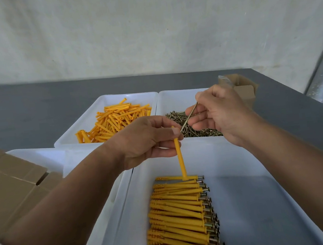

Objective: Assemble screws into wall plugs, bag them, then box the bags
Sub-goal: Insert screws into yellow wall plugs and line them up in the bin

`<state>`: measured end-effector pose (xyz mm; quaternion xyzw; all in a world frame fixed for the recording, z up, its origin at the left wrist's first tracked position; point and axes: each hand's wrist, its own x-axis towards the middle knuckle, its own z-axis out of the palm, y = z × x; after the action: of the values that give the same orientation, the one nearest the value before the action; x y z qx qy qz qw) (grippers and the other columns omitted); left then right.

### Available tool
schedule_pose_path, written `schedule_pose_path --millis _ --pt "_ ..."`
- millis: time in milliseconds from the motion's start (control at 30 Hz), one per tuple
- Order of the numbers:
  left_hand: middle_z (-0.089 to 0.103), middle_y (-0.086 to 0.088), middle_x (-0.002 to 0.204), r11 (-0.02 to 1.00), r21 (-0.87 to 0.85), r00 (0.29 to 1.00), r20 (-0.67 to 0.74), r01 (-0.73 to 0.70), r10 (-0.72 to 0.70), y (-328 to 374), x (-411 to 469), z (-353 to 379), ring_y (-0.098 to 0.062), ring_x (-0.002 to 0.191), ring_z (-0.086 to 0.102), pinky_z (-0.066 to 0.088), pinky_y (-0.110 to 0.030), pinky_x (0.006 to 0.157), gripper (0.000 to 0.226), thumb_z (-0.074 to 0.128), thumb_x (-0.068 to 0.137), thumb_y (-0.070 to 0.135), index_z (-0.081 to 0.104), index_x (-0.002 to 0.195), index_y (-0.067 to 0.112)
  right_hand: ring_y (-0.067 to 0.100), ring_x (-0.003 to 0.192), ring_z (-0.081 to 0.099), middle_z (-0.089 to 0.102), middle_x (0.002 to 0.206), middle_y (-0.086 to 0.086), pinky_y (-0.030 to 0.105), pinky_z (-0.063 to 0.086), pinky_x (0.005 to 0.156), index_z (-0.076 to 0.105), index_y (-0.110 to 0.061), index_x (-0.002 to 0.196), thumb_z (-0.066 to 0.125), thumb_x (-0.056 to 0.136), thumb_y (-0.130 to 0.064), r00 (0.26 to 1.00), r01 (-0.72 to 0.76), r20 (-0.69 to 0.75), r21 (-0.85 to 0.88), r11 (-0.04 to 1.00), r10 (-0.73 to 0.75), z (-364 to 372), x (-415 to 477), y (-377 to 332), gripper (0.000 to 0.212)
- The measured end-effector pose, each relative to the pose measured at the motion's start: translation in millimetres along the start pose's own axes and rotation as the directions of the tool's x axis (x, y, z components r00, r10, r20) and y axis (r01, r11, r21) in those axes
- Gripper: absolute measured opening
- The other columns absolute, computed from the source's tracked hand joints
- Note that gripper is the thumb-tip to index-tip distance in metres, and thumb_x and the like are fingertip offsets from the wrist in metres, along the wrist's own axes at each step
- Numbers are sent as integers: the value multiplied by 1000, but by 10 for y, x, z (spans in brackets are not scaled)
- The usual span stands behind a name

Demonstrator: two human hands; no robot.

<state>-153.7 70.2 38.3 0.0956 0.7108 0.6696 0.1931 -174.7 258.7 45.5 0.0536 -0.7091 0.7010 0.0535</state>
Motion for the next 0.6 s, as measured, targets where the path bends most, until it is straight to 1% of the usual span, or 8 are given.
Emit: schedule_pose_path --millis 67,200,300,400,467,533,600 --pt "72 -10 87 1000 8 1000 14 5 -5 -4 -4 16 -14 73 69 57 -25 61 5 61 91 6 66 91 8 22 61 72 75 73 7 25 54 49 52 -7 94 51 100 -18 1000 1 20 3 1000 -1 19 -13 1 12" --pt "69 -9 81 1000 -4 1000 -18 -4 3 -6 1 26 -13 67 66 57 -25 62 5 61 91 4 64 88 8 22 66 73 75 77 8 26 56 54 59 -8 97 55 99 -23 995 -38 94 32 999 35 46 -41 -17 16" --pt "69 -7 76 997 -70 999 -34 -13 10 6 5 16 -11 64 67 58 -26 63 5 61 90 4 64 87 8 21 70 73 75 82 8 26 56 58 70 -11 96 59 97 -28 981 -43 185 -53 998 52 42 -75 -24 20" --pt "71 -5 74 996 -84 999 -50 -15 11 22 -2 7 -10 63 68 57 -24 61 6 61 90 5 64 86 9 21 74 74 75 87 8 25 56 59 72 -10 97 59 96 -26 964 -34 257 -150 988 72 61 -108 -16 21" --pt "71 -6 75 993 -118 993 -119 -24 9 41 1 -22 -11 64 69 57 -23 60 6 61 91 5 64 87 7 23 74 75 75 86 8 27 57 58 69 -8 97 55 99 -25 966 -35 247 -171 985 78 66 -115 -35 22" --pt "70 -8 74 983 -179 969 -248 -50 5 64 18 -87 -11 61 68 56 -23 56 8 60 91 3 64 85 6 28 72 74 75 82 8 30 57 55 64 -8 95 51 102 -26 966 -51 243 -161 986 90 43 -123 -64 23" --pt "67 -10 77 972 -221 932 -362 -77 -9 78 31 -161 -11 59 67 56 -23 55 9 60 92 3 63 84 5 32 69 74 72 77 9 30 55 50 61 -8 94 49 102 -26 945 -81 298 -182 980 134 9 -146 -81 23"
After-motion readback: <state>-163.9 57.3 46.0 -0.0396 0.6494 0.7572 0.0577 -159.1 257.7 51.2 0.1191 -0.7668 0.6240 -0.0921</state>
